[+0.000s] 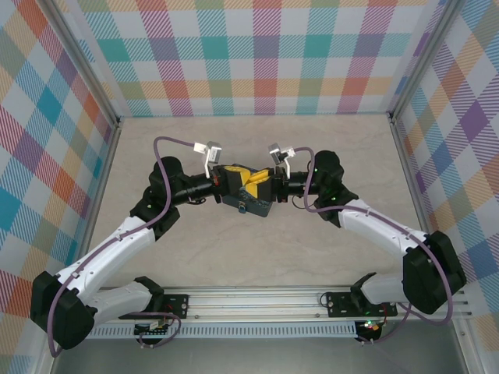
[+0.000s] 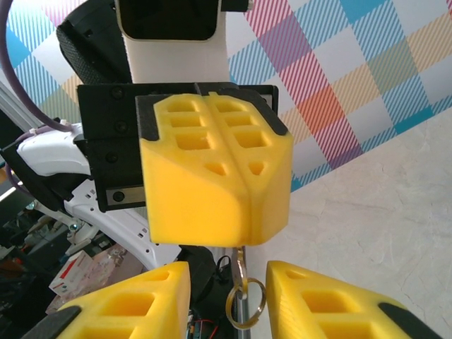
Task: Unlock a padlock with a key
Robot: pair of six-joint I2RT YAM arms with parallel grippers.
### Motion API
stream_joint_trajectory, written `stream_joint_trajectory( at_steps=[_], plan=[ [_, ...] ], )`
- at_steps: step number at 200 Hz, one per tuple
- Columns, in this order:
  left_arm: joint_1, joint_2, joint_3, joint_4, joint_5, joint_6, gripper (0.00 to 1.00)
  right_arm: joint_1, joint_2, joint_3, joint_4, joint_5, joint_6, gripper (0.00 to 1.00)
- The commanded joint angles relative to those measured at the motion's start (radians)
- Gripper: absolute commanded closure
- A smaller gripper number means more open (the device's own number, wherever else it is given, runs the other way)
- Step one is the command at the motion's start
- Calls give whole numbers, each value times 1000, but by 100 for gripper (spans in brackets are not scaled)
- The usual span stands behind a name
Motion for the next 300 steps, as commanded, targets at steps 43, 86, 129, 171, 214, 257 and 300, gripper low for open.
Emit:
stream_joint_trajectory(
  at_steps=[43,86,129,171,214,257,300],
  plan=[
    [-8,-18,-4,52,-13,-2,100,6,-1,22,38,6,-5,83],
    [-8,-25,-7,47,-14,0,100,6,-23,7,17,48,-27,95],
    [-8,-71,-8,-33,-89,38,40,5,-60,20,-256,155,-150,97],
    [12,-128,-59,-193,-252,44,4,5,-18,39,-544,335,-242,96],
    [49,-143,-215,-191,-325,-29,0,5,120,61,-535,427,-188,96],
    [60,-86,-341,-93,-345,-45,0,-21,255,111,-490,438,-157,95],
    [69,66,-386,59,-310,-28,0,-71,369,137,-411,390,-108,95]
  ],
)
